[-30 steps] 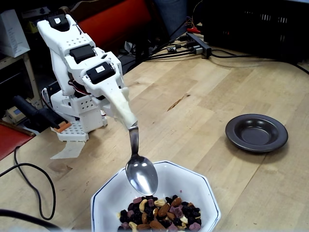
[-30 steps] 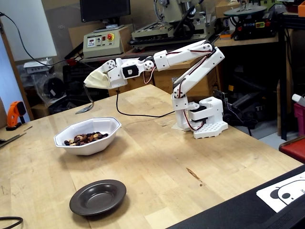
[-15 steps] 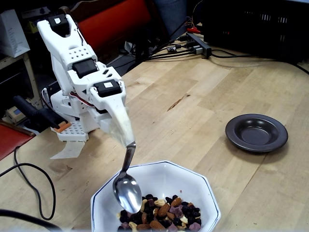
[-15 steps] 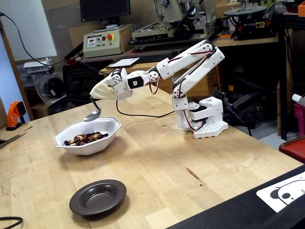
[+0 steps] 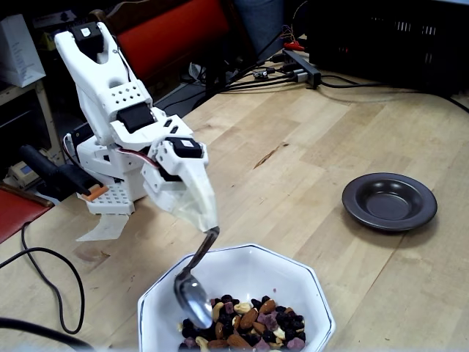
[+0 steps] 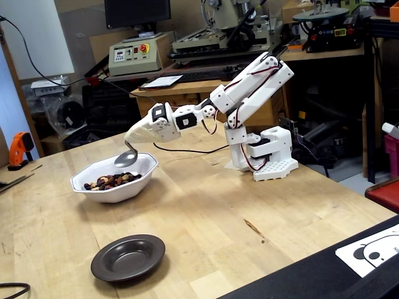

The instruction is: Use spoon to transfer food from the white bowl to brown plate

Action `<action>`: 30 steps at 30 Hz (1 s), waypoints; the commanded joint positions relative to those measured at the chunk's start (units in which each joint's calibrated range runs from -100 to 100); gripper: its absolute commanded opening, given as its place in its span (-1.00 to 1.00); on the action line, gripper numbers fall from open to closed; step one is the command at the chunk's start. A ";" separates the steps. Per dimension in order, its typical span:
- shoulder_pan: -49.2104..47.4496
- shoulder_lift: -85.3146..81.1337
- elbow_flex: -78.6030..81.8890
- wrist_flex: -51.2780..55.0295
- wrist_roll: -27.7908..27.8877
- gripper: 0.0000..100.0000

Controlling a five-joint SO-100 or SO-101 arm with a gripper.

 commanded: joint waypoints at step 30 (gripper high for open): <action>-3.20 7.91 -1.53 -1.15 6.01 -0.92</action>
